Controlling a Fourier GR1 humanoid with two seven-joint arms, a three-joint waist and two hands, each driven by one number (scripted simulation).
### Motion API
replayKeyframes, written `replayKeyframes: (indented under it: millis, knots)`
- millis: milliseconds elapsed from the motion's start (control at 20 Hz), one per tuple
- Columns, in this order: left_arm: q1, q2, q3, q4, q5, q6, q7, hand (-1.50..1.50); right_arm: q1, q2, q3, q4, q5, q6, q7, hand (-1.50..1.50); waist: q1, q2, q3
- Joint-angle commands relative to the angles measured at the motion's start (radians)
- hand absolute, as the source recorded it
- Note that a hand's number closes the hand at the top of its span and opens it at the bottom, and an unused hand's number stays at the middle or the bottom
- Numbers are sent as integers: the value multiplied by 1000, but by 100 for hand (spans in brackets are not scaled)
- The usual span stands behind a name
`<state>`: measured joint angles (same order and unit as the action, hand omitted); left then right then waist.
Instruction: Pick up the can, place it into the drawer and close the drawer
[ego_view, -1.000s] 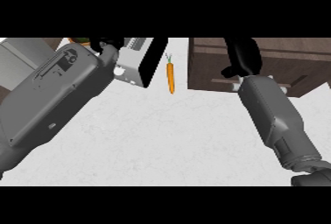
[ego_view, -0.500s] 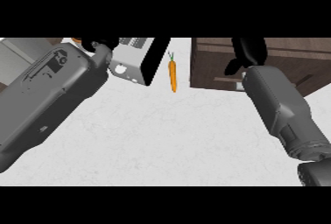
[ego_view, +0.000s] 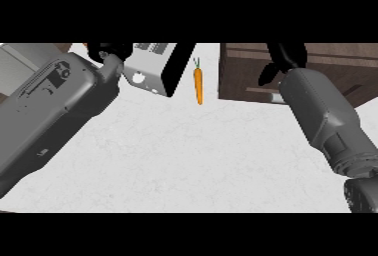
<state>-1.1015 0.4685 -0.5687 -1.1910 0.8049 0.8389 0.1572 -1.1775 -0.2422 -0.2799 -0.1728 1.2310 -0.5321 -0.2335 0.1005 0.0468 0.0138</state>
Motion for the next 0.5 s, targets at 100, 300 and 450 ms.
replayKeyframes:
  millis: [100,300,450]
  knots:
    - [16,-4,-2,-15,-9,6,-2,-150,-80,76,-220,-32,-243,83,-96,-150,18,-7,-5]
    - [44,10,-10,-36,-17,9,7,-150,-74,40,-309,-32,-334,157,-178,-150,5,-14,-8]
    - [32,36,13,-49,-9,-6,28,-150,-74,35,-330,-23,-353,177,-201,-150,9,-11,-10]
